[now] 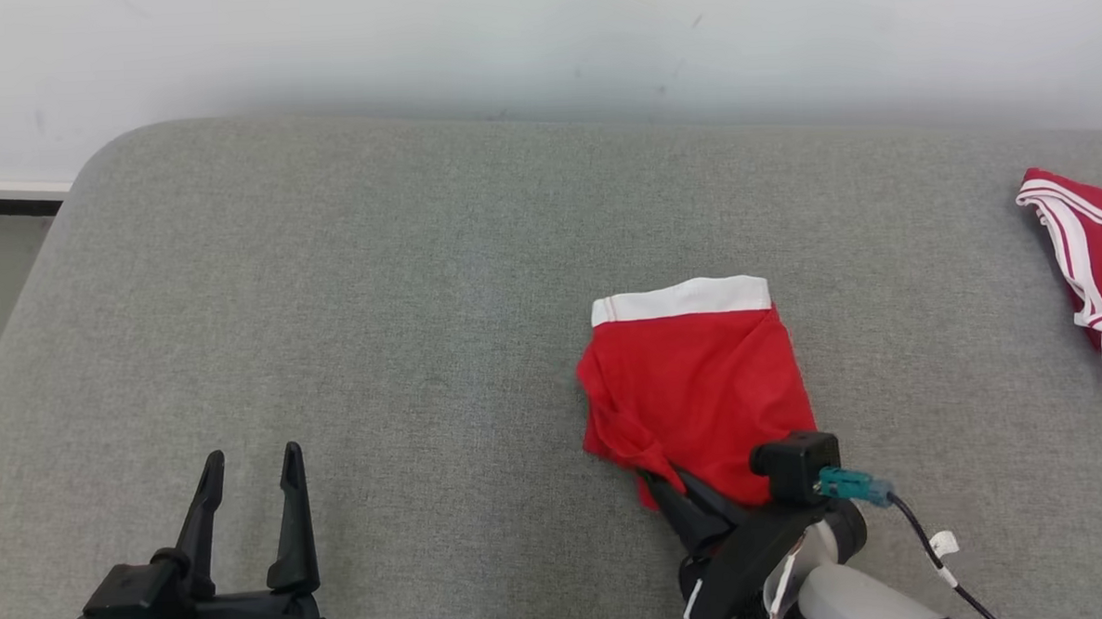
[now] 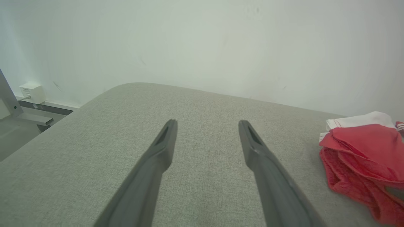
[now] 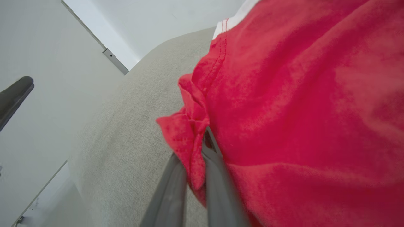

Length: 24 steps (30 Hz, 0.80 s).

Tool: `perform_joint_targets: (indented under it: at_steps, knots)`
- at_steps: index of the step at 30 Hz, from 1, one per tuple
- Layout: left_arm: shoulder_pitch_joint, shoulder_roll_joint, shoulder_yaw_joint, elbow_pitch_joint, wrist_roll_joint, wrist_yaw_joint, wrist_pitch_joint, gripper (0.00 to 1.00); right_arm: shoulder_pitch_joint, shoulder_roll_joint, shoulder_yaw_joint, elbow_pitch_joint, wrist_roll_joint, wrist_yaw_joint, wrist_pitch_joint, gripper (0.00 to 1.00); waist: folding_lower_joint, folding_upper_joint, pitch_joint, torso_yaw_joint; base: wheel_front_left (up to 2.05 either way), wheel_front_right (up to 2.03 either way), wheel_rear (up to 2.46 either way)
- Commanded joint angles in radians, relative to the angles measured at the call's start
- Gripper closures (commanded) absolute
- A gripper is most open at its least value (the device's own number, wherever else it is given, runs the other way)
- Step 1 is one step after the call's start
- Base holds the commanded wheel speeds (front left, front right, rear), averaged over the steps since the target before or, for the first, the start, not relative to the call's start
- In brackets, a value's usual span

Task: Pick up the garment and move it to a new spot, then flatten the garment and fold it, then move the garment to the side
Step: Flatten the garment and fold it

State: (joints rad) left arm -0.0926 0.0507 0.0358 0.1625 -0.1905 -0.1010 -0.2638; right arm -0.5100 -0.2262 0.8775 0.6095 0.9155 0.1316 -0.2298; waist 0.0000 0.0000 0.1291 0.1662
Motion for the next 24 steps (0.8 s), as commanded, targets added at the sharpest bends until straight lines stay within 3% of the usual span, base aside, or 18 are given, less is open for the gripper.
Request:
perform_joint_targets:
  at_steps: [1,3,4,5,10,15,21,24]
  knots:
    - [0.011,0.000,0.000,-0.003,-0.011,0.002,0.000,0.00,0.009,0.001,-0.002,0.003,-0.009,-0.002,-0.005,1.00,0.0000,0.0000,0.001,0.001,0.00,0.00,0.00]
    - [0.014,0.000,-0.001,-0.004,-0.012,0.005,0.000,0.00,0.008,0.008,-0.007,0.010,-0.024,-0.002,-0.015,1.00,0.0000,0.0000,0.003,0.000,0.00,0.00,0.00]
    - [0.014,0.000,0.000,-0.004,-0.014,0.006,0.000,0.00,0.007,0.011,-0.007,0.010,-0.035,-0.002,-0.020,0.65,0.0000,0.0000,0.003,-0.002,0.00,0.00,0.00]
    - [0.014,0.000,0.001,-0.004,-0.015,0.007,0.000,0.00,0.009,0.014,-0.009,0.007,-0.040,-0.002,-0.024,0.00,0.0000,0.0000,0.003,-0.003,0.00,0.00,0.00]
    - [0.012,0.000,0.002,-0.005,-0.014,0.010,0.000,0.00,0.016,-0.022,-0.067,-0.038,-0.076,-0.002,-0.036,0.00,0.0000,0.0000,0.000,-0.014,0.00,0.00,0.00]
    - [0.017,0.000,0.008,-0.010,-0.008,0.011,0.000,0.00,0.062,-0.068,-0.211,-0.150,-0.113,-0.002,-0.035,0.00,0.0000,0.0000,-0.005,-0.028,0.00,0.00,0.00]
    - [0.008,0.000,0.003,-0.011,0.001,0.009,0.000,0.00,0.120,-0.092,-0.381,-0.179,-0.212,-0.002,-0.034,0.00,0.0000,0.0000,-0.005,-0.030,0.00,0.00,0.00]
    - [0.005,0.000,-0.001,-0.013,0.007,0.009,0.000,0.00,0.134,-0.092,-0.430,-0.164,-0.258,-0.002,-0.034,1.00,0.0000,0.0000,-0.003,-0.025,0.00,0.00,0.00]
